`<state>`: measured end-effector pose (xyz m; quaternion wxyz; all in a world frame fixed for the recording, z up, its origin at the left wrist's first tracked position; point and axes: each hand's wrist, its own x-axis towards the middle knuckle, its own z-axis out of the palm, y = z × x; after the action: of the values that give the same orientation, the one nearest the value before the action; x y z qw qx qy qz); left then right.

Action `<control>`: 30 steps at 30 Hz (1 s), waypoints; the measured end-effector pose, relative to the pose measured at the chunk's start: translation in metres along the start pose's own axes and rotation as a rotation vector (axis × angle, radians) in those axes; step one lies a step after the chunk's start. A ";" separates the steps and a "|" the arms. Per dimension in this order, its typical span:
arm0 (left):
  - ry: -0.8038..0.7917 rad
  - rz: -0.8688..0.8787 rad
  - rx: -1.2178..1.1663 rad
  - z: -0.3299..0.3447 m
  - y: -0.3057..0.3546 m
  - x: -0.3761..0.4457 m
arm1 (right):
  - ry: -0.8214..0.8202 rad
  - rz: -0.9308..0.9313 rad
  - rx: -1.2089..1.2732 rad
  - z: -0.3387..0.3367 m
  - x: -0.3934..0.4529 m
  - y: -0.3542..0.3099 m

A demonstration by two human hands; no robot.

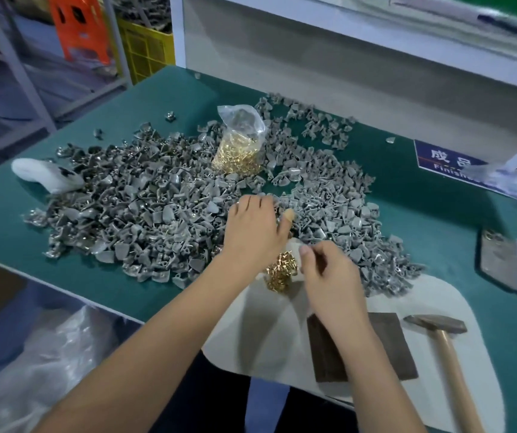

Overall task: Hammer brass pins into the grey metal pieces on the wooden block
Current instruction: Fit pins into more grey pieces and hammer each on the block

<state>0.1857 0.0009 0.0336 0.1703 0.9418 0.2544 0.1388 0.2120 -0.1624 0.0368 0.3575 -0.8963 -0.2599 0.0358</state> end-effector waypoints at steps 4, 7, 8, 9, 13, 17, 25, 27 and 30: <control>-0.107 -0.085 0.156 0.001 -0.004 0.034 | -0.025 -0.019 0.026 0.002 0.026 -0.005; -0.170 -0.129 0.297 0.006 -0.002 0.057 | -0.057 -0.025 0.015 0.007 0.034 -0.001; -0.181 -0.133 0.346 0.008 0.001 0.065 | -0.071 -0.028 0.015 0.009 0.034 0.001; -0.193 -0.134 0.390 0.009 0.004 0.070 | -0.079 -0.033 0.015 0.011 0.032 0.002; -0.237 -0.139 0.498 0.018 0.013 0.081 | -0.098 -0.074 0.014 0.013 0.025 0.002; -0.262 -0.151 0.500 0.019 0.015 0.080 | -0.116 -0.067 0.056 0.012 0.027 0.002; -0.069 0.053 0.037 0.029 0.010 0.058 | -0.082 -0.043 0.057 0.012 0.027 0.001; -0.087 0.006 0.128 0.028 0.005 0.063 | -0.079 -0.047 0.055 0.013 0.028 0.002; -0.101 -0.086 0.372 0.021 0.001 0.074 | -0.082 -0.051 0.055 0.014 0.028 0.003</control>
<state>0.2555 0.0338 0.0279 0.0117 0.9511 0.3066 0.0345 0.2339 -0.1421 0.0283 0.3718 -0.8771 -0.2960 0.0702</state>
